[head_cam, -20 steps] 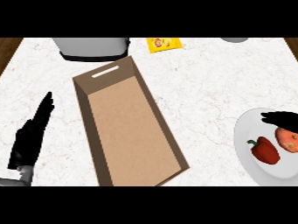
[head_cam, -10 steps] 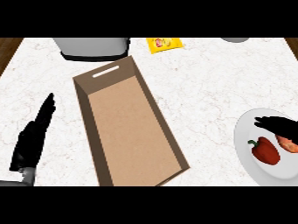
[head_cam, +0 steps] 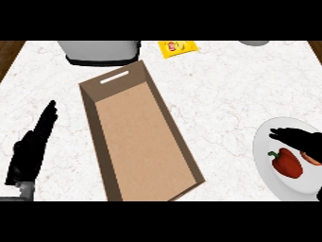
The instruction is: Pick the bell pepper from the plate and place it in the cardboard box
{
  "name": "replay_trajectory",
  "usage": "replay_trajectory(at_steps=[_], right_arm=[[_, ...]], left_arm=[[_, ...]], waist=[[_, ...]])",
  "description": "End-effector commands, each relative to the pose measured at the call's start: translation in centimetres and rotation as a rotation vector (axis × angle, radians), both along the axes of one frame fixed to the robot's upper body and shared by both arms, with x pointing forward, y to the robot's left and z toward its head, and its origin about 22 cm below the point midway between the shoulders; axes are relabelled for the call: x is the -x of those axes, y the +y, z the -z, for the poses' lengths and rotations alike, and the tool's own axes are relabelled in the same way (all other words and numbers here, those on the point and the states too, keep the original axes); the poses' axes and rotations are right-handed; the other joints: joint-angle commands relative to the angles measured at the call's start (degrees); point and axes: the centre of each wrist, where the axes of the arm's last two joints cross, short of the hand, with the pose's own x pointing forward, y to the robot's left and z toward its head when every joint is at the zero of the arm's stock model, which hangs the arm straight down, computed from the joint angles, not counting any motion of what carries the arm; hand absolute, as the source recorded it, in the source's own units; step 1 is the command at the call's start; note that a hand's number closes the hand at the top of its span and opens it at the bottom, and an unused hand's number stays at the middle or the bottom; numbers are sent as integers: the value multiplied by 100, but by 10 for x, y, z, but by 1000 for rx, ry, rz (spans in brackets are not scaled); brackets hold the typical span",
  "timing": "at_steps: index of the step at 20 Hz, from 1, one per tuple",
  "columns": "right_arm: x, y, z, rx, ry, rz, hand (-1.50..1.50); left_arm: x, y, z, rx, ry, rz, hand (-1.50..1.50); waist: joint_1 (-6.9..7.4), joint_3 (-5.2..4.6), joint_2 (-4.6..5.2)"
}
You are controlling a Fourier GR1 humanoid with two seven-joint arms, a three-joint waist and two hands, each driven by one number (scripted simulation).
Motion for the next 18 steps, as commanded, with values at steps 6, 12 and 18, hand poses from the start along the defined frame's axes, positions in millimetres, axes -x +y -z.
replay_trajectory(at_steps=[6, 12, 18], right_arm=[[-13, -3, 23, -31, 0, -3, -150], [-20, 9, 30, -32, 2, 20, -150], [3, 9, 43, -1, 10, -6, -150]], left_arm=[[0, 1, 16, -3, 4, 19, 0], [0, 13, 3, 7, -4, -1, 0], [-8, 7, 9, -7, -5, 9, 0]], waist=[[15, 0, 5], [28, 1, 5], [-3, 0, 2]])
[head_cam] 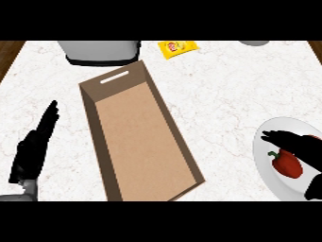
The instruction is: Pick the bell pepper from the plate and place it in the cardboard box
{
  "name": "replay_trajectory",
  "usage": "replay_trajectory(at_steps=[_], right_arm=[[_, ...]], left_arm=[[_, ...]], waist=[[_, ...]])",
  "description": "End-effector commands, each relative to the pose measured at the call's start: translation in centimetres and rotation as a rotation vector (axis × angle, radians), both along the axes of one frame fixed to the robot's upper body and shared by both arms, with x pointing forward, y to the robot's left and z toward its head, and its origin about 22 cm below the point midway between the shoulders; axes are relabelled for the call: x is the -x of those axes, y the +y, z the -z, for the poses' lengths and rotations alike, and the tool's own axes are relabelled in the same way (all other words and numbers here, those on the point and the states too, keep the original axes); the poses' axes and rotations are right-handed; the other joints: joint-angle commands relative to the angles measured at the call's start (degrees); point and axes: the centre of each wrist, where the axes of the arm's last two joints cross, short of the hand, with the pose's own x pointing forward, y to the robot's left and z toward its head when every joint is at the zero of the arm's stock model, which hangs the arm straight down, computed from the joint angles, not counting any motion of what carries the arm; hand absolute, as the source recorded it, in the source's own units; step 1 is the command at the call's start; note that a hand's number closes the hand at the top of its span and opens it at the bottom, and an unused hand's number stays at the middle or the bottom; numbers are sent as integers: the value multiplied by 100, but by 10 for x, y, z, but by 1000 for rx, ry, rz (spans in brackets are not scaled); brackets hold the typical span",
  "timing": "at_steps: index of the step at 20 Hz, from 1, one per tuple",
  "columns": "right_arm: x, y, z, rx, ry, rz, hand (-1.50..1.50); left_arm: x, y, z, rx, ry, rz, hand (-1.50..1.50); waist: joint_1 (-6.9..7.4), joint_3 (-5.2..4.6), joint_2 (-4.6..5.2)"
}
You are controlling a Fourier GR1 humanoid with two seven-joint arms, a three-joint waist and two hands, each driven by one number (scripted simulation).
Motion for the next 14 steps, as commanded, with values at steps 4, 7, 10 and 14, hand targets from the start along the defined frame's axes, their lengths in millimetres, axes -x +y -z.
replay_trajectory(at_steps=[4, 7, 10, 14], right_arm=[[-8, -9, 9, 52, 17, -9, -150], [-22, 13, 18, 38, 52, -10, -150], [-30, 3, 5, 14, 52, -25, 150], [4, 9, 24, 3, -201, -10, 150]], left_arm=[[1, -4, -6, -9, -2, -15, 0], [8, 2, -3, 9, 10, 3, 0], [-5, -9, 6, -11, -5, -10, 0], [4, 6, 14, -13, 1, -9, 0]], waist=[[11, 1, 2], [22, 1, 2], [7, 0, 4], [-62, -1, 1]])
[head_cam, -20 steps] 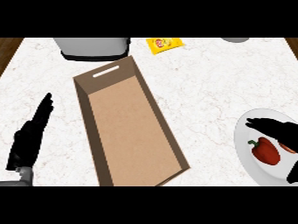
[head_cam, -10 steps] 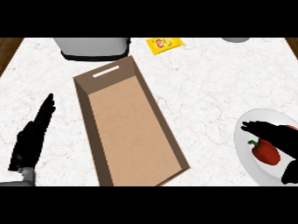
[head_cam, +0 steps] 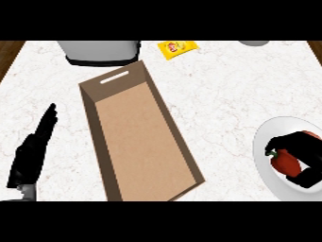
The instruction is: Pick the bell pepper from the plate and place it in the cardboard box
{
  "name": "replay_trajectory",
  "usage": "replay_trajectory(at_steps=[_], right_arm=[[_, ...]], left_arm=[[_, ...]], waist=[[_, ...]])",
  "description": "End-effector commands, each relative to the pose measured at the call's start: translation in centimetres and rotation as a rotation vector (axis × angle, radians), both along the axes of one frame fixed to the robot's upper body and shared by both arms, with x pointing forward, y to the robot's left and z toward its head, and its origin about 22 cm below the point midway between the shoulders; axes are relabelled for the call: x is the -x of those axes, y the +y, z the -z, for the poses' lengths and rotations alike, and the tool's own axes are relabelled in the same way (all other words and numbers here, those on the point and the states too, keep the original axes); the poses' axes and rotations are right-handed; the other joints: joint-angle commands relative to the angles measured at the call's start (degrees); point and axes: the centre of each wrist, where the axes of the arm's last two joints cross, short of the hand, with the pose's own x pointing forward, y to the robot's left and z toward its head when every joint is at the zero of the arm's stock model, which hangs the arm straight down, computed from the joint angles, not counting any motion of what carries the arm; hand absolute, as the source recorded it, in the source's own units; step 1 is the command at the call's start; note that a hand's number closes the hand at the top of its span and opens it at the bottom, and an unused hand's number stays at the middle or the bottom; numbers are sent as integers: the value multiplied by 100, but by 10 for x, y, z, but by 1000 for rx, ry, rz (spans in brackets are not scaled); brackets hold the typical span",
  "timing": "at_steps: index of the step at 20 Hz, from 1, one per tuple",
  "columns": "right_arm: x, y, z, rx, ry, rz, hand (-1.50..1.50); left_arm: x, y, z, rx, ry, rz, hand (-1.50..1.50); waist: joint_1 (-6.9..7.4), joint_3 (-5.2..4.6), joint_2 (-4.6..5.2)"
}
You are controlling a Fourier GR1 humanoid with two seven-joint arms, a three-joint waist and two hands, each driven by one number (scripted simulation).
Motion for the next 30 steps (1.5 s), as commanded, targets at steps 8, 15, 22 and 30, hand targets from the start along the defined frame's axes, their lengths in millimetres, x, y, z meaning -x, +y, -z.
replay_trajectory(at_steps=[8, 15, 22, 30], right_arm=[[25, 29, 10, 20, -195, 329, 150], [71, 93, 19, 38, -313, 761, 150], [122, 152, -62, 9, -460, 851, 150], [145, 204, -136, -480, -592, 638, 150]], left_arm=[[-2, 13, 0, 6, 26, -34, 0], [14, 6, 7, 9, 18, -50, 0], [15, 10, -4, -3, 0, -27, 0], [-2, -3, -2, -3, 12, 1, 0]], waist=[[-261, -13, -60], [-325, -18, -97], [-139, -5, -45], [-60, 4, -14]])
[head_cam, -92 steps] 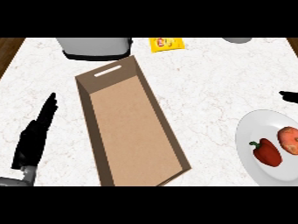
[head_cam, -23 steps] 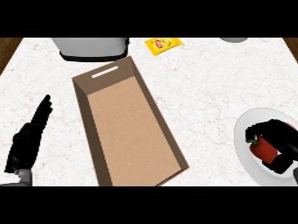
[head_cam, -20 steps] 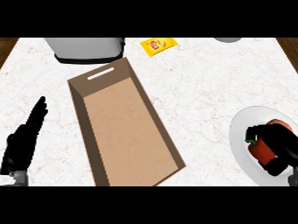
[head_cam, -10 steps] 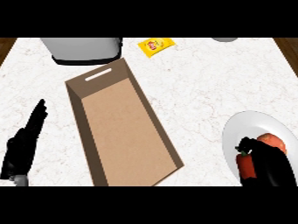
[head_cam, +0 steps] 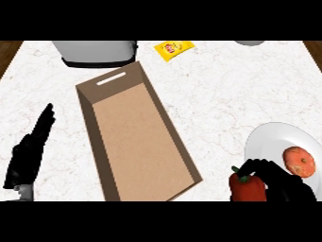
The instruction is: Pick the bell pepper from the plate and place it in the cardboard box
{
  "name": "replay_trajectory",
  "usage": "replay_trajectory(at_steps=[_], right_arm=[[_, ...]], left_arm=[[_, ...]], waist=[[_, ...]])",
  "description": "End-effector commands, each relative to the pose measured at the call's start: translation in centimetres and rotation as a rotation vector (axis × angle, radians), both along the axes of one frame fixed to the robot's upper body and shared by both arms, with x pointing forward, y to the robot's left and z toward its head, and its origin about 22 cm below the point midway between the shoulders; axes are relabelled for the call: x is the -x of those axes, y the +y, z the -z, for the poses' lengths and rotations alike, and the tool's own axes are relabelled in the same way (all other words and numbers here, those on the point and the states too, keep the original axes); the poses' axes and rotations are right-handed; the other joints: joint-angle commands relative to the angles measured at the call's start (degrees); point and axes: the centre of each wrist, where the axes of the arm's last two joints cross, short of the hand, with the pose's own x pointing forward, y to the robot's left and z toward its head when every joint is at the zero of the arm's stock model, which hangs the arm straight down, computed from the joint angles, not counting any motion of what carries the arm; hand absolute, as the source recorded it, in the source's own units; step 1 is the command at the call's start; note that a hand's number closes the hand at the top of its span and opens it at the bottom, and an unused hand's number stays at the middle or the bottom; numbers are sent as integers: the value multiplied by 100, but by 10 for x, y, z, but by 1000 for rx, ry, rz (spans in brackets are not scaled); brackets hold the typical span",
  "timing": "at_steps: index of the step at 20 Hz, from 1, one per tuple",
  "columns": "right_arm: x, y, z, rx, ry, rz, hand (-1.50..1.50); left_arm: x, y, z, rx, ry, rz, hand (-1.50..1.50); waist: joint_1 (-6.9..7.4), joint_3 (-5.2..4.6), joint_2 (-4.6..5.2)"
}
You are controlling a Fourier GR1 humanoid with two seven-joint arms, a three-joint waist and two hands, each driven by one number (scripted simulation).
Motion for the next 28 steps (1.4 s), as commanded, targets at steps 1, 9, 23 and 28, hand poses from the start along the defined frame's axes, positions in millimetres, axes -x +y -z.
replay_trajectory(at_steps=[1, 9, 23, 28], right_arm=[[21, 16, -43, -129, -121, -103, 150], [-1, 79, -79, -157, -163, -182, 150], [-123, 160, -91, -149, 5, -143, 150], [-148, 183, -44, -114, 71, -106, 150]], left_arm=[[4, -9, 1, 11, 4, 24, 0], [-23, -5, -18, 1, -21, 31, 0], [-16, -5, -6, 0, -12, 31, 0], [-14, -21, -1, 13, -13, 42, 0]], waist=[[86, 4, 15], [172, 0, 59], [229, 5, 58], [269, 5, 67]])
